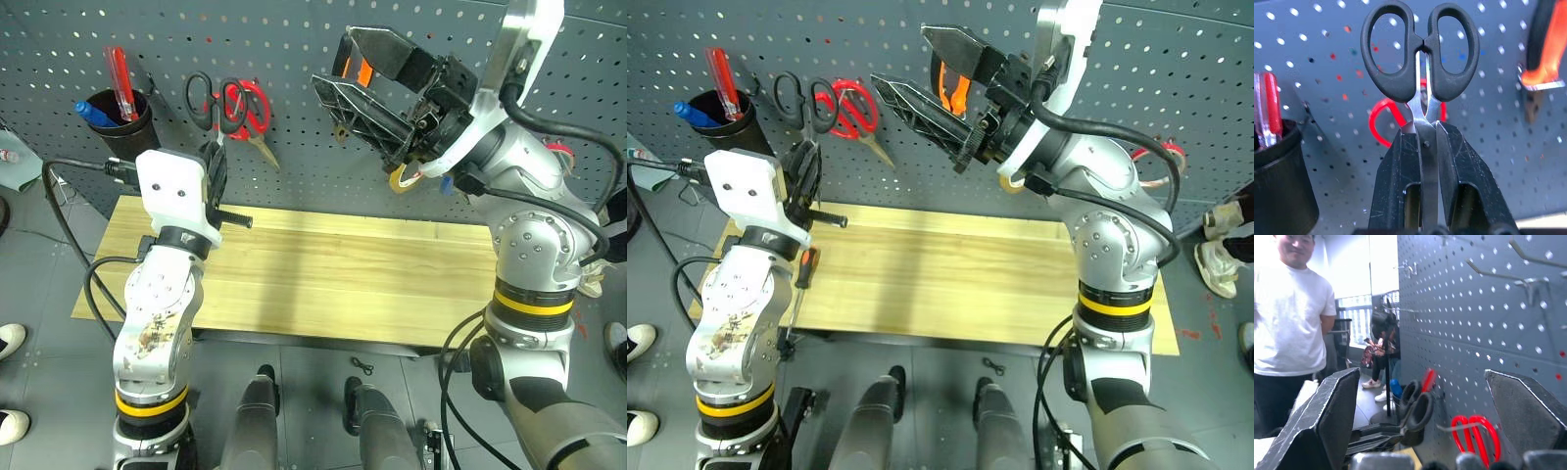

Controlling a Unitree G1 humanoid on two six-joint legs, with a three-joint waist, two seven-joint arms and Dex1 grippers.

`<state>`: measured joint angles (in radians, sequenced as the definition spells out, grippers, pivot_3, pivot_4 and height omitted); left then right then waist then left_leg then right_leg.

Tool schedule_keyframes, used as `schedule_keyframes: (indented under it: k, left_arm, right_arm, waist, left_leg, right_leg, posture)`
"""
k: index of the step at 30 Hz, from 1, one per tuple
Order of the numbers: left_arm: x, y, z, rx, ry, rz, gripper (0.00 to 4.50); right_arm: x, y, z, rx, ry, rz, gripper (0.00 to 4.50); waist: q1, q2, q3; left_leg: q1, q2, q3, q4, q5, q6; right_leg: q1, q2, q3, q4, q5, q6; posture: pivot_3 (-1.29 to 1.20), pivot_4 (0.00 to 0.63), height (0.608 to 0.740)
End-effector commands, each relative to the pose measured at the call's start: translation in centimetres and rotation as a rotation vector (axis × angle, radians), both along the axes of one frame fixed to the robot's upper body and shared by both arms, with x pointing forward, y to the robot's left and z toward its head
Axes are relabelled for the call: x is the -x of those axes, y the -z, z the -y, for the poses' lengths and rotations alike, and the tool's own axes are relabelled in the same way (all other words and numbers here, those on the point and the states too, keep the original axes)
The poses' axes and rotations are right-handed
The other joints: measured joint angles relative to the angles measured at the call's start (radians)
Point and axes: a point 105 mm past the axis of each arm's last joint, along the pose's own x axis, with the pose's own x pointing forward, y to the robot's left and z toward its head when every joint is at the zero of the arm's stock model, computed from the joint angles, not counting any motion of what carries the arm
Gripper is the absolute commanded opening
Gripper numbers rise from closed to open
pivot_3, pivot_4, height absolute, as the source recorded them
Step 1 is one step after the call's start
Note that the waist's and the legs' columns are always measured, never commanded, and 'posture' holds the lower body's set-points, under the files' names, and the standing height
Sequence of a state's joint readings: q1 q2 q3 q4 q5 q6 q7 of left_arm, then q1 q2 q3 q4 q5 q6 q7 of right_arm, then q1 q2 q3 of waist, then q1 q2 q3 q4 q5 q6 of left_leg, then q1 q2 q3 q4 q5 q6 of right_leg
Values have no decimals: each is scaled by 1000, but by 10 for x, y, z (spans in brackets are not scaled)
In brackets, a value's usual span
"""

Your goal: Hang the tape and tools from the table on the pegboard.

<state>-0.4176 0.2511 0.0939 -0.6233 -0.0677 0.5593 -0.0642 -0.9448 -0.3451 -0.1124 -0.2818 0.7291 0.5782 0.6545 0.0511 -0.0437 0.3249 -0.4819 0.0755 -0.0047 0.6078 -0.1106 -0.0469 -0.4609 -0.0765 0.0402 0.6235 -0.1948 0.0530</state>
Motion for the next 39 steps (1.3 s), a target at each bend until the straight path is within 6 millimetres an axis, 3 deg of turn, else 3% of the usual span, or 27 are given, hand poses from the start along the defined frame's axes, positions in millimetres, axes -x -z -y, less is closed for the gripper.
schedule_keyframes:
  k: [1, 5, 15, 24, 33, 34, 36, 39]
  left_arm:
    - [-1, -4, 4, -4, 9, 30, 1]
    - [-10, 5, 15, -27, 64, -13, 1]
    - [-31, 15, 10, 12, 39, -81, 1]
    - [-51, 25, 10, -52, 74, -143, 1]
    - [-51, 24, 9, -40, 78, -126, 4220]
    - [-49, 30, 4, -38, 62, -142, 4431]
    - [-45, 43, -6, -31, 28, -180, 4431]
    - [-38, 72, -30, -3, -30, -296, 4431]
  right_arm:
    - [9, -11, 1, -12, -13, 66, 4500]
    - [7, -13, 0, 3, 11, 74, 4500]
    - [3, -8, 5, 35, 55, 65, 4500]
    - [0, -2, 6, 61, 83, 43, 4500]
    - [0, 8, 10, 107, 86, 20, 4500]
    - [-1, 15, 8, 132, 80, 3, 4500]
    - [-2, 34, 5, 205, 65, -49, 4500]
    - [-3, 79, -4, 381, 57, -114, 4500]
  waist:
    - [0, 0, -6]
    - [-1, 0, -18]
    - [-6, -1, -24]
    - [-15, -1, -42]
    - [-15, -1, -42]
    - [-16, -1, -42]
    - [-17, -1, -43]
    - [-21, 0, -42]
  left_leg:
    - [0, 0, 0, 0, 0, 0]
    - [0, 0, 0, 0, 0, 0]
    - [3, 0, 0, 2, 0, 0]
    - [5, 0, 0, 2, 0, 0]
    - [5, 0, 0, 4, 1, 1]
    - [5, 0, 0, 4, 1, 1]
    - [6, 0, 0, 4, 1, 1]
    - [6, 0, 0, 3, 0, 1]
  right_leg:
    - [0, 0, 0, 0, 0, 0]
    - [0, 0, 0, 1, 0, 0]
    - [2, 0, 0, 4, 1, -1]
    - [3, 0, 1, 5, 1, -1]
    - [3, 0, 1, 7, 1, -2]
    - [3, 0, 1, 7, 1, -2]
    - [4, 0, 1, 7, 1, -1]
    - [4, 0, 1, 7, 1, -2]
  posture:
    - [158, 203, 740]
    - [135, 198, 740]
    - [106, 196, 740]
    - [76, 193, 740]
    - [67, 213, 740]
    - [73, 220, 740]
    - [83, 240, 740]
    - [105, 278, 740]
